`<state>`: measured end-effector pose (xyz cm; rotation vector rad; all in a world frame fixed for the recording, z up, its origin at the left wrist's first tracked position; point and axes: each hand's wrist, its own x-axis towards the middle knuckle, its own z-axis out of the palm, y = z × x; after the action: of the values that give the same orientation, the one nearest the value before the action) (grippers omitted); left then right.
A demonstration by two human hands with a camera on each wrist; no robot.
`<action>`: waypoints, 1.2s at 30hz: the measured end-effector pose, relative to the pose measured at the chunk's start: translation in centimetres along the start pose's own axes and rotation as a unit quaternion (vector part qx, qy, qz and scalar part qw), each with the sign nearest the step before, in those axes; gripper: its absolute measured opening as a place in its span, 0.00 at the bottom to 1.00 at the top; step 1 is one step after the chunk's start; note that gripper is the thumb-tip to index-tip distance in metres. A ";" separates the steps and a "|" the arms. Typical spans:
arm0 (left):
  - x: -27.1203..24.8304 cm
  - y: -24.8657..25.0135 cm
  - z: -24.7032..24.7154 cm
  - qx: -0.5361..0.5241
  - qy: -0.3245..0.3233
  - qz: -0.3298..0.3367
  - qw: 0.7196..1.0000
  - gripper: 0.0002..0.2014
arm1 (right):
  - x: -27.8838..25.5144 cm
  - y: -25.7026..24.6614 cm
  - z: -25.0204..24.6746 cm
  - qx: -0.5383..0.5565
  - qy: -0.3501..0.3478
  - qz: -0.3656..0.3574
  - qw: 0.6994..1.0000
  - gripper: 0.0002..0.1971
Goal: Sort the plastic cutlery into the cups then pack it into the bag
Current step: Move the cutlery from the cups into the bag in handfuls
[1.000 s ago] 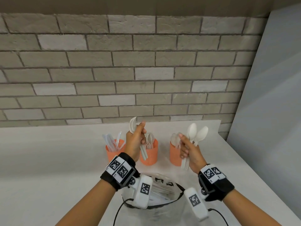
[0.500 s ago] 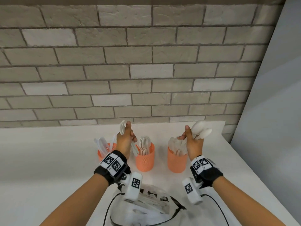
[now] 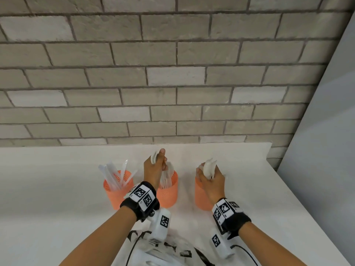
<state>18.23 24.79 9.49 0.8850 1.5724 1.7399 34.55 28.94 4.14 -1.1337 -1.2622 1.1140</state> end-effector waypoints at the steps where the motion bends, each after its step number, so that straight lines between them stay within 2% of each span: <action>1: 0.1 -0.5 0.2 0.012 -0.007 0.005 1.000 0.13 | -0.1 0.0 0.0 -0.014 -0.001 -0.006 1.000 0.12; 3: 0.3 -1.7 0.3 0.033 -0.014 0.008 0.999 0.06 | -0.1 0.2 -0.3 -0.036 0.001 -0.028 0.999 0.19; 6: 0.2 -3.4 0.4 0.086 -0.019 0.030 0.996 0.07 | -0.5 0.2 -0.6 -0.078 -0.024 -0.072 0.994 0.26; 12: -0.3 -3.7 1.0 0.154 0.013 0.104 0.982 0.03 | -0.4 0.0 -1.1 -0.166 -0.054 -0.119 0.977 0.27; 17: 0.1 -4.8 1.1 0.335 -0.020 0.169 0.927 0.13 | -0.2 -0.2 -1.7 -0.257 -0.054 -0.194 0.945 0.22; 20: -0.4 -5.1 1.4 0.409 -0.028 0.173 0.896 0.17 | 0.3 0.3 -2.3 -0.349 -0.027 -0.285 0.892 0.19; 22: -0.7 -5.3 1.8 0.463 -0.039 0.178 0.867 0.20 | 0.7 0.6 -2.7 -0.412 -0.023 -0.308 0.857 0.20; 25: -1.0 -5.2 2.3 0.553 -0.058 0.141 0.819 0.26 | 0.8 0.8 -3.1 -0.488 -0.041 -0.284 0.824 0.22; 27: -1.3 -4.8 2.5 0.599 -0.062 0.118 0.790 0.27 | 0.8 0.6 -3.1 -0.507 -0.065 -0.254 0.821 0.29; 28: -1.4 -4.6 2.6 0.610 -0.066 0.104 0.783 0.28 | 0.8 0.4 -3.1 -0.504 -0.087 -0.237 0.826 0.35; 30: -1.4 -4.2 2.6 0.609 -0.067 0.070 0.787 0.29 | 0.6 0.1 -3.1 -0.504 -0.137 -0.200 0.829 0.42; 32: -1.4 -4.1 2.4 0.608 -0.070 0.046 0.789 0.30 | 0.7 0.0 -3.0 -0.529 -0.155 -0.193 0.812 0.45; 34: -1.4 -4.0 2.3 0.631 -0.080 0.058 0.769 0.30 | 0.8 -0.3 -3.0 -0.551 -0.163 -0.167 0.801 0.47; 36: -1.5 -3.6 2.2 0.641 -0.102 0.066 0.758 0.32 | 0.9 -0.7 -3.0 -0.569 -0.172 -0.136 0.793 0.44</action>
<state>20.93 25.18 5.92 1.7191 2.5151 0.3185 37.52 29.74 4.94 -1.5321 -2.4506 0.2297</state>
